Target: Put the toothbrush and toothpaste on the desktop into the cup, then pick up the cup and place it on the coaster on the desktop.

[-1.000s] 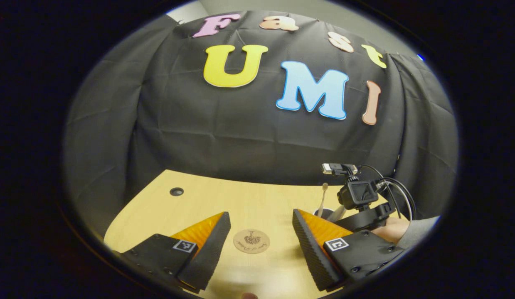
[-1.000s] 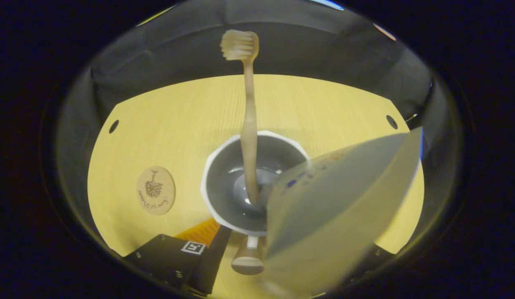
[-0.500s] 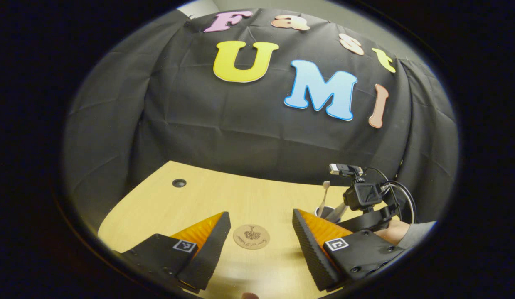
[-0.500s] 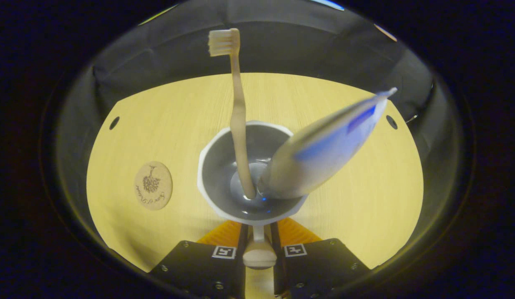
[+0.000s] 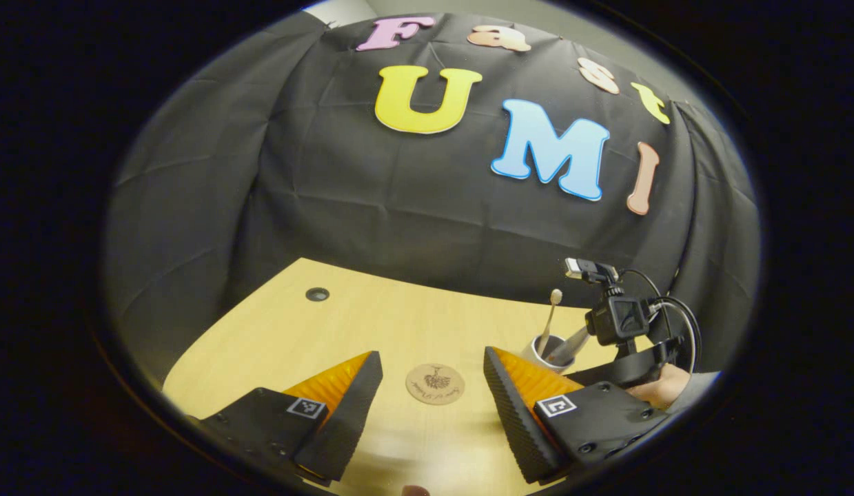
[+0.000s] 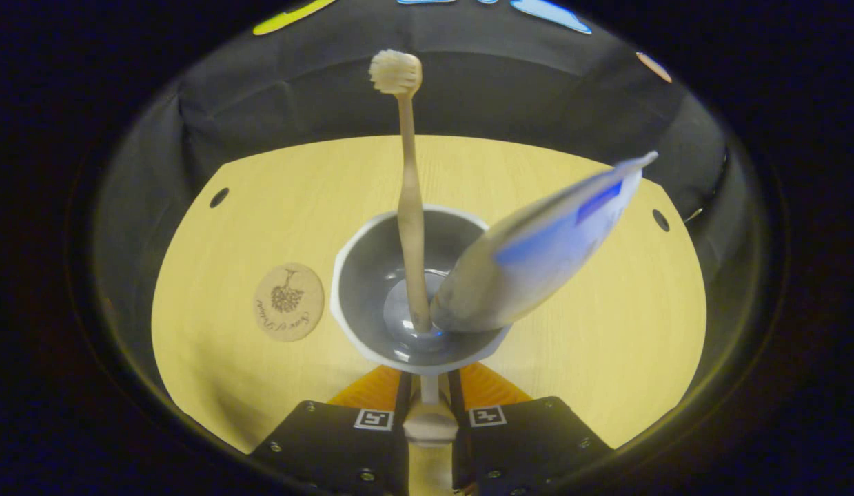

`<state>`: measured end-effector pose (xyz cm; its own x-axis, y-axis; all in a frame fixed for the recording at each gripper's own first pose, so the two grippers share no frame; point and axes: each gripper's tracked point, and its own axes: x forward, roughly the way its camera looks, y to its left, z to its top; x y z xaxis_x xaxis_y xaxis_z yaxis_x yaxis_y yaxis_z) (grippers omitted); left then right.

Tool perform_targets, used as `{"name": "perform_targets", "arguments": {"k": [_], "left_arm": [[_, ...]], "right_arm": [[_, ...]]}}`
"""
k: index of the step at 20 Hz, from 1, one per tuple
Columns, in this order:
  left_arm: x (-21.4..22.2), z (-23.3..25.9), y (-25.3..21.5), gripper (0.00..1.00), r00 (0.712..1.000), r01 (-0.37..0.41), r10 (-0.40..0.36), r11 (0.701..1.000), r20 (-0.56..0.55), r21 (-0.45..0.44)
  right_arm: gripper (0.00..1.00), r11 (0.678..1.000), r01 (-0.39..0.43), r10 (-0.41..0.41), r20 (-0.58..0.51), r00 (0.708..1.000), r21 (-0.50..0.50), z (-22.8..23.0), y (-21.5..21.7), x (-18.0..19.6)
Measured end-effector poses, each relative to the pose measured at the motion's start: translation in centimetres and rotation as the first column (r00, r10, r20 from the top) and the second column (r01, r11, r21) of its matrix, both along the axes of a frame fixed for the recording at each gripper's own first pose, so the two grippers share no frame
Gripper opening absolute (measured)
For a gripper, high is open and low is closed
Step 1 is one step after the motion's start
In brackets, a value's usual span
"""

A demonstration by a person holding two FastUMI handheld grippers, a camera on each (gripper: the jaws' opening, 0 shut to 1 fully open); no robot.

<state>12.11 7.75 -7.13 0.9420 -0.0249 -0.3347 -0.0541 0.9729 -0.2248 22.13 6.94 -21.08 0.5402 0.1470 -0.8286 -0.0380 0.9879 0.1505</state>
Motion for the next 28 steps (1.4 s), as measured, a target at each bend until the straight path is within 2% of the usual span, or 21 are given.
{"name": "perform_targets", "arguments": {"k": [8, 9, 11, 12, 13, 14, 16, 17, 19, 28], "left_arm": [[-4.3, 1.6, 3.1, 0.95, 0.997, -0.08, 0.08, 0.997, 0.003, 0.001], [-4.8, 1.6, 3.6, 0.95, 0.996, -0.09, 0.09, 0.996, 0.001, -0.001], [-5.7, 1.5, 5.1, 0.95, 0.993, -0.117, 0.117, 0.993, 0.001, -0.002], [-6.4, 1.2, 5.8, 0.95, 0.992, -0.129, 0.129, 0.992, 0.001, -0.004], [-7.1, 0.9, 6.7, 0.95, 0.99, -0.14, 0.14, 0.99, 0.0, -0.004], [-8.1, 0.7, 7.6, 0.95, 0.988, -0.152, 0.152, 0.988, 0.001, -0.004], [-9.6, 0.6, 9.0, 0.95, 0.985, -0.174, 0.174, 0.985, -0.001, -0.006], [-10.2, 0.3, 9.7, 0.95, 0.983, -0.183, 0.182, 0.983, -0.004, -0.01], [-9.7, -0.1, 9.5, 0.95, 0.981, -0.194, 0.194, 0.981, -0.011, -0.022], [-9.2, 0.2, 9.4, 0.95, 0.976, -0.214, 0.213, 0.977, -0.032, -0.018]], "right_arm": [[0.24, 0.993, -0.115, 0.115, 0.02, 0.993, 0.007, 1.1, 3.8, 0.2], [0.29, 0.991, -0.131, 0.131, 0.023, 0.991, -0.002, 1.2, 4.0, 0.4], [0.29, 0.987, -0.161, 0.162, 0.02, 0.987, -0.014, 1.5, 4.4, 0.6], [0.24, 0.985, -0.174, 0.175, 0.02, 0.984, -0.014, 1.6, 4.8, 0.6], [0.28, 0.982, -0.186, 0.186, 0.019, 0.982, -0.017, 1.7, 5.3, 0.7], [0.24, 0.981, -0.193, 0.194, 0.019, 0.981, -0.022, 1.8, 5.5, 0.8], [0.24, 0.978, -0.208, 0.208, 0.013, 0.978, -0.025, 2.0, 5.9, 0.9], [0.29, 0.977, -0.213, 0.213, 0.008, 0.977, -0.025, 2.2, 6.0, 1.0], [0.24, 0.975, -0.223, 0.223, 0.001, 0.975, -0.023, 1.9, 5.9, 1.6], [0.26, 0.97, -0.238, 0.237, -0.03, 0.971, -0.055, 2.0, 6.6, 2.9]]}}
